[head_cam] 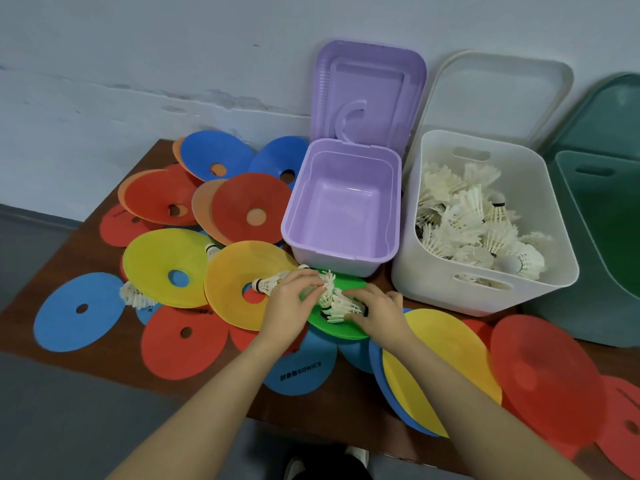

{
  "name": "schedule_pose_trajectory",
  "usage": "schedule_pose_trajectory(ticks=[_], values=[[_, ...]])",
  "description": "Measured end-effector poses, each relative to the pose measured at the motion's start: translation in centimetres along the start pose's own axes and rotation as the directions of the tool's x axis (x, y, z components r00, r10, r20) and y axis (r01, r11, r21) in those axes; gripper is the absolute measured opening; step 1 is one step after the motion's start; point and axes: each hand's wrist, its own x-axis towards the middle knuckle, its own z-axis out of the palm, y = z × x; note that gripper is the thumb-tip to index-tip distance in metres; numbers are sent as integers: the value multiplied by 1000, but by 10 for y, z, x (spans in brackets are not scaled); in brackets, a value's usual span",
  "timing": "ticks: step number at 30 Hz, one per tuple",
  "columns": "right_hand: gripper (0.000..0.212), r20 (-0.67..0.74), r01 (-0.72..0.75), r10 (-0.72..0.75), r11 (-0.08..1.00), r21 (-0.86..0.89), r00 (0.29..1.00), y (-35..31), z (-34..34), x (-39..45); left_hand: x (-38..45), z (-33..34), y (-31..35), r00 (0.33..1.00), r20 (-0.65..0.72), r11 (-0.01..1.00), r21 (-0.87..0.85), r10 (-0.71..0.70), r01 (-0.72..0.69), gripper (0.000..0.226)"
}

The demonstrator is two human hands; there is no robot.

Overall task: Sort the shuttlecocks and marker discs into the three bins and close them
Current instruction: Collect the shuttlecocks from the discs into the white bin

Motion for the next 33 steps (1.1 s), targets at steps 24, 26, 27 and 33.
schedule_pose_trajectory(ticks=[24,26,27,33], values=[[36,-696,251,-138,966,62,705,75,-210,52,162,91,211,951,6,928,-217,310,-302,27],[36,-679,230,-137,972,48,721,94,-225,64,181,112,218,936,34,919,-205,351,-338,40],[37,-676,212,-140,977,25,724,103,-231,70,190,121,219,927,44,915,-187,372,-358,41],[36,-709,-5,-57,996,-85,703,163,-243,100,229,170,207,924,-32,924,-20,380,-381,25]])
